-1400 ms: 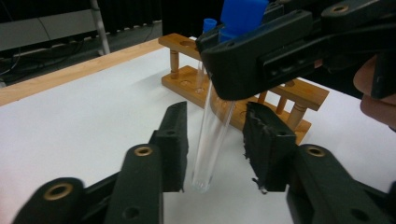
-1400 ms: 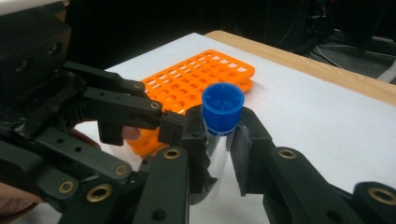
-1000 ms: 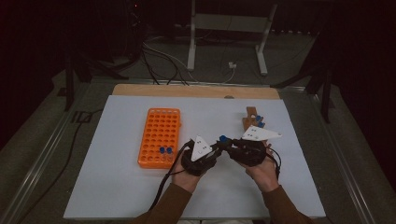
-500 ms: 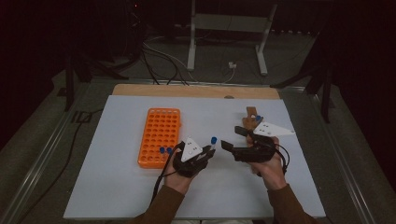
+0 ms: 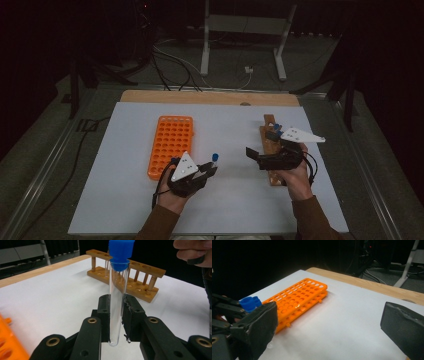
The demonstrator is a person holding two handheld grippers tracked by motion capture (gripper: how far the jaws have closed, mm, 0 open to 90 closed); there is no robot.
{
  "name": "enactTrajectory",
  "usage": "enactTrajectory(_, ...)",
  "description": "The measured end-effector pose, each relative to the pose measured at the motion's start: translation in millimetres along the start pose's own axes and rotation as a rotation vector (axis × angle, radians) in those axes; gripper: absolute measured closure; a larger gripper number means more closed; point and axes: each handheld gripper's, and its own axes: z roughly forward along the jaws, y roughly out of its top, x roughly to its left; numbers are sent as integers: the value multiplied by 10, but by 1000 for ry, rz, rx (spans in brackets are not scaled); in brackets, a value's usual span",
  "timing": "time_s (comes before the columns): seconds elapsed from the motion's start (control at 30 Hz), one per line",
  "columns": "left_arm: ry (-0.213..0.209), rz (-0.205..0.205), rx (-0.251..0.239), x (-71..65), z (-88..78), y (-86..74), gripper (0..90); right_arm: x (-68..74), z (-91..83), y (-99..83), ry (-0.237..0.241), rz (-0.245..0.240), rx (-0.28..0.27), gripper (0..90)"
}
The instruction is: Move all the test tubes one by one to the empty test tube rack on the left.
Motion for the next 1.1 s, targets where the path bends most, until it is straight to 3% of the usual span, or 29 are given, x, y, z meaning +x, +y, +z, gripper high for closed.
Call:
enactTrajectory(0.4, 17, -16, -24, 213, -382, -92, 781, -101, -61, -11, -15, 22, -9, 11)
enactTrajectory(0.63, 63, -48, -37, 386, -585, -153, 781, -142, -100, -9, -18, 34, -23, 11)
enactTrajectory(1.1, 115, -97, -36, 642, -803, -290, 780, -148, -130, 0, -12, 29, -31, 12)
